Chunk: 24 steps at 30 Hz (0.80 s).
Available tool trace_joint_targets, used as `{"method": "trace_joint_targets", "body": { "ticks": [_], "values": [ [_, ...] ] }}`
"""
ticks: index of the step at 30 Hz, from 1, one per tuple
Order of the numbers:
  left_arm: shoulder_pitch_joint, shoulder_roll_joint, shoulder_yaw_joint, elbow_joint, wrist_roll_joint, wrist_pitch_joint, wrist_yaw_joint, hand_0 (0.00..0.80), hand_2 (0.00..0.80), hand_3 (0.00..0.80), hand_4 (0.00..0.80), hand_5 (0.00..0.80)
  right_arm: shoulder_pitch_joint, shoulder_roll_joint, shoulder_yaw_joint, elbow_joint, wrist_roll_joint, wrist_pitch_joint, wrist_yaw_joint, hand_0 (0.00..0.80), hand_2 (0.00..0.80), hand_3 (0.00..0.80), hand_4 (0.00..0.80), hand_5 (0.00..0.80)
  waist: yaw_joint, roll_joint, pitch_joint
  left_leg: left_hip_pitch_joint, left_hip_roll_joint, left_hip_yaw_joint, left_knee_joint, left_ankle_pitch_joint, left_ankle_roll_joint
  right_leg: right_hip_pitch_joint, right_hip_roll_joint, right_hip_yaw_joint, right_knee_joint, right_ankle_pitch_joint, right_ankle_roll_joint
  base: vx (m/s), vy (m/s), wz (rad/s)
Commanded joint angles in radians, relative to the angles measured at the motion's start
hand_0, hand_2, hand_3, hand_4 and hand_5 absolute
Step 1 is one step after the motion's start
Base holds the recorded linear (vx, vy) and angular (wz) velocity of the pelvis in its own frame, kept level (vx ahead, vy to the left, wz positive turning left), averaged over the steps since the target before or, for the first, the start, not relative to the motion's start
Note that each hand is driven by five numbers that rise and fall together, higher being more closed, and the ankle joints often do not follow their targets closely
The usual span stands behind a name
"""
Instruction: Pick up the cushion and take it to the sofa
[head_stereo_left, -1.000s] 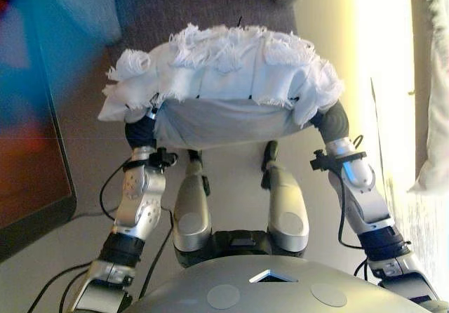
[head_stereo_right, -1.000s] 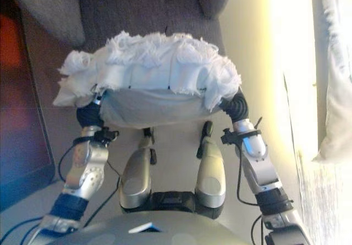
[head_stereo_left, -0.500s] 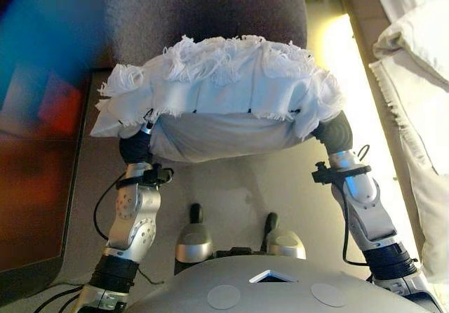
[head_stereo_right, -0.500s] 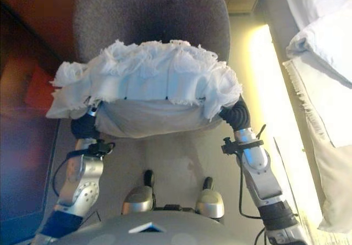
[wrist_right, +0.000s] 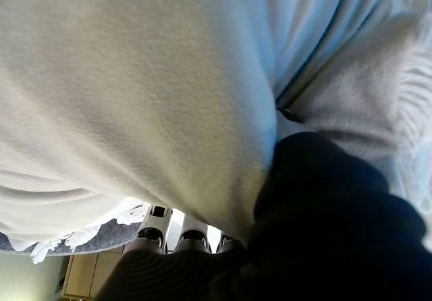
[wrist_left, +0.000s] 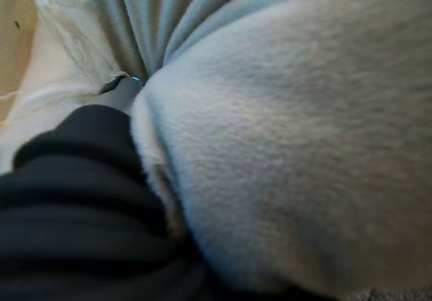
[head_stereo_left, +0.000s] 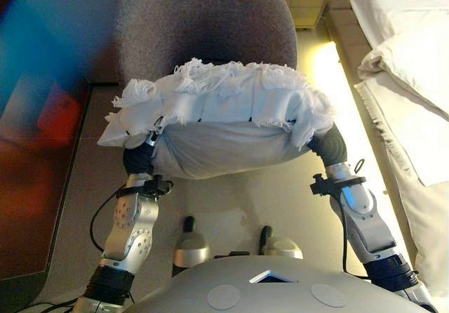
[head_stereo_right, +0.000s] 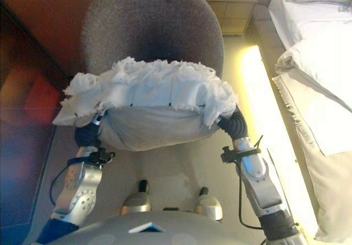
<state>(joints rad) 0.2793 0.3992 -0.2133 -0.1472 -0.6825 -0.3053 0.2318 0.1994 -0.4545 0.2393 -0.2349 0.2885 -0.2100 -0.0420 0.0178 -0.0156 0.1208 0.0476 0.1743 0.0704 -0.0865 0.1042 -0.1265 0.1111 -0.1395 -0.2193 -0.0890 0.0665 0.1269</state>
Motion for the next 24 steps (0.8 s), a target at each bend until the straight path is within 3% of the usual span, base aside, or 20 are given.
{"method": "trace_joint_targets", "body": {
  "ticks": [1, 4, 6, 8, 10, 12, 14, 16, 19, 22, 24],
  "values": [
    [-0.093, 0.011, 0.027, -0.135, -0.004, -0.107, -0.043, 0.800, 0.800, 0.800, 0.800, 0.800, -0.101, -0.049, 0.025, -0.095, 0.035, -0.074, 0.005, 0.800, 0.800, 0.800, 0.800, 0.800, 0.014, -0.018, 0.020, 0.015, 0.127, 0.016, 0.075, 0.058, -0.027, 0.000, 0.008, 0.016, 0.082, -0.039, -0.041, -0.072, -0.157, -0.10],
    [-0.089, -0.001, 0.029, -0.115, -0.010, -0.127, -0.041, 0.800, 0.800, 0.800, 0.800, 0.800, -0.100, -0.058, 0.028, -0.079, 0.043, -0.090, 0.005, 0.800, 0.800, 0.800, 0.800, 0.800, 0.007, -0.030, 0.045, -0.046, 0.140, 0.059, 0.236, 0.083, -0.019, -0.002, 0.017, 0.001, 0.097, -0.036, -0.062, -0.031, -0.197, -0.11],
    [-0.083, -0.010, 0.030, -0.114, -0.002, -0.130, -0.044, 0.800, 0.800, 0.800, 0.800, 0.800, -0.097, -0.061, 0.027, -0.075, 0.042, -0.095, 0.009, 0.800, 0.800, 0.800, 0.800, 0.800, 0.012, -0.039, 0.057, -0.077, 0.110, 0.049, 0.301, 0.065, -0.003, 0.008, 0.021, -0.002, 0.099, -0.037, -0.071, 0.052, -0.159, -0.04],
    [-0.073, -0.018, 0.035, -0.124, 0.005, -0.138, -0.036, 0.800, 0.800, 0.800, 0.800, 0.800, -0.100, -0.062, 0.033, -0.076, 0.044, -0.097, 0.021, 0.800, 0.800, 0.800, 0.800, 0.800, 0.031, -0.033, 0.064, -0.089, 0.022, 0.010, 0.272, 0.016, 0.024, 0.015, 0.028, 0.014, 0.106, -0.048, -0.066, 0.110, -0.079, -0.03],
    [-0.079, -0.015, 0.036, -0.134, 0.007, -0.141, -0.025, 0.800, 0.800, 0.800, 0.800, 0.800, -0.106, -0.060, 0.041, -0.078, 0.036, -0.101, 0.019, 0.800, 0.800, 0.800, 0.800, 0.800, 0.041, -0.023, 0.068, -0.098, -0.009, 0.014, 0.230, 0.015, 0.027, 0.023, 0.038, 0.019, 0.105, -0.058, -0.064, 0.106, -0.017, -0.28],
    [-0.124, -0.016, 0.014, -0.129, 0.011, -0.139, 0.005, 0.800, 0.800, 0.800, 0.800, 0.800, -0.134, -0.051, 0.063, -0.067, 0.007, -0.104, -0.013, 0.800, 0.800, 0.800, 0.800, 0.800, 0.061, -0.004, 0.077, -0.149, -0.033, 0.035, 0.142, 0.074, 0.016, 0.055, 0.059, 0.021, 0.091, -0.078, -0.063, 0.167, 0.022, -0.35],
    [-0.145, -0.022, -0.004, -0.121, 0.020, -0.144, 0.025, 0.800, 0.800, 0.800, 0.800, 0.800, -0.148, -0.046, 0.081, -0.056, -0.008, -0.106, -0.029, 0.800, 0.800, 0.800, 0.800, 0.800, 0.086, 0.004, 0.082, -0.192, -0.048, 0.024, 0.076, 0.140, 0.007, 0.097, 0.076, 0.036, 0.081, -0.100, -0.063, 0.290, 0.030, 0.00],
    [-0.132, -0.026, -0.007, -0.127, 0.023, -0.152, 0.029, 0.800, 0.800, 0.800, 0.800, 0.800, -0.138, -0.045, 0.083, -0.060, -0.007, -0.103, -0.022, 0.800, 0.800, 0.800, 0.800, 0.800, 0.107, 0.011, 0.082, -0.229, -0.039, 0.004, 0.035, 0.210, -0.008, 0.142, 0.091, 0.059, 0.084, -0.132, -0.070, 0.362, 0.057, 0.02],
    [-0.100, -0.037, -0.003, -0.134, 0.026, -0.168, 0.022, 0.800, 0.800, 0.800, 0.800, 0.800, -0.111, -0.048, 0.080, -0.072, -0.008, -0.105, -0.004, 0.800, 0.800, 0.800, 0.800, 0.800, 0.125, 0.015, 0.079, -0.276, -0.015, -0.009, 0.019, 0.243, -0.020, 0.178, 0.095, 0.083, 0.099, -0.179, -0.078, 0.435, 0.112, -0.13],
    [-0.079, -0.040, 0.004, -0.136, 0.029, -0.189, 0.016, 0.800, 0.800, 0.800, 0.800, 0.800, -0.095, -0.060, 0.072, -0.081, 0.010, -0.114, 0.015, 0.800, 0.800, 0.800, 0.800, 0.800, 0.134, 0.015, 0.076, -0.299, 0.026, -0.011, 0.019, 0.248, -0.029, 0.201, 0.075, 0.100, 0.132, -0.233, -0.072, 0.474, 0.182, -0.04],
    [-0.090, -0.035, 0.007, -0.132, 0.029, -0.188, 0.018, 0.800, 0.800, 0.800, 0.800, 0.800, -0.101, -0.065, 0.066, -0.082, 0.023, -0.117, 0.018, 0.800, 0.800, 0.800, 0.800, 0.800, 0.131, 0.008, 0.073, -0.287, 0.038, 0.020, 0.025, 0.213, -0.019, 0.207, 0.047, 0.094, 0.157, -0.250, -0.057, 0.444, 0.201, 0.08]
  ]
}}
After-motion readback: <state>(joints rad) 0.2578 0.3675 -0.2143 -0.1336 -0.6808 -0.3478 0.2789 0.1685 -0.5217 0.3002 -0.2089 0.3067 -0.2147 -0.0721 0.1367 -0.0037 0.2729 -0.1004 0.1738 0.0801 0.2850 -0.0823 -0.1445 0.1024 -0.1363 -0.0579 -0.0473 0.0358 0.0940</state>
